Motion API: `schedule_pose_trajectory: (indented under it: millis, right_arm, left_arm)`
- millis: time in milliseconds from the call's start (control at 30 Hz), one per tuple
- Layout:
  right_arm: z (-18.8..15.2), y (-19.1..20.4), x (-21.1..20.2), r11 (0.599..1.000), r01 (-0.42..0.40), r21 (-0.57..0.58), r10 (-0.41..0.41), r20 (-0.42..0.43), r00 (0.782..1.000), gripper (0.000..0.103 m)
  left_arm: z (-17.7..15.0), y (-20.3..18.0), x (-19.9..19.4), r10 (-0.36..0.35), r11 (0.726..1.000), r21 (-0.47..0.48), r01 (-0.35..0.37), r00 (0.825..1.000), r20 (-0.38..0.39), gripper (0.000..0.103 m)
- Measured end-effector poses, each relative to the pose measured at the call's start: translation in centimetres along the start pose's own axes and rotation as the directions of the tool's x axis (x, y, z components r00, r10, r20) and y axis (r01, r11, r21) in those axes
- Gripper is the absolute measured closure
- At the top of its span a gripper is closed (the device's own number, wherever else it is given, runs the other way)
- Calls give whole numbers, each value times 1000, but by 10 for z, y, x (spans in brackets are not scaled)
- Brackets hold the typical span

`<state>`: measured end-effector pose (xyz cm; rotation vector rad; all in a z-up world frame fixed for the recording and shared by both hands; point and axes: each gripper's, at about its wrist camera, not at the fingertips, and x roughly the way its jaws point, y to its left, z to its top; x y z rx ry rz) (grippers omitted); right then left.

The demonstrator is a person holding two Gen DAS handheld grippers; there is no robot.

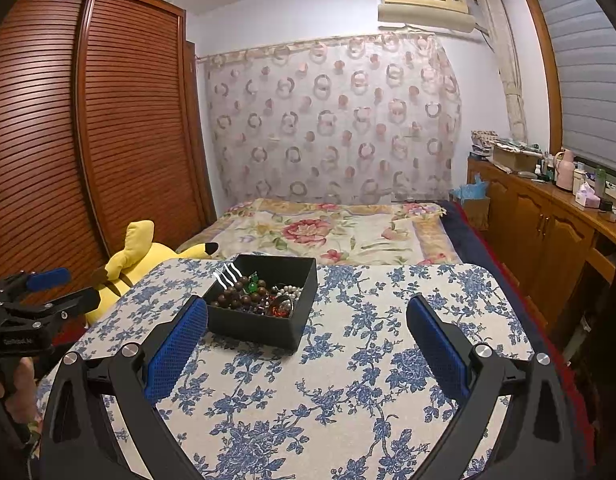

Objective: Organize jewelry

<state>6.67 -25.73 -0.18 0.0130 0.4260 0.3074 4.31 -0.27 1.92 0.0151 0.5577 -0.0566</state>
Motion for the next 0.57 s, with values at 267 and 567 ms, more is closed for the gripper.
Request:
schedule_pose_trajectory:
  millis: [267, 567]
  right_arm:
    - [-1, 1, 0, 1000, -2, 0, 2, -2, 1000, 2]
    - [-1, 1, 0, 1000, -1, 2, 1, -2, 1000, 2]
  left_arm:
    - [0, 0, 0, 0, 1000, 0, 0, 1000, 0, 8]
    - [0, -2, -1, -1, 1000, 1, 1, 1000, 1, 8]
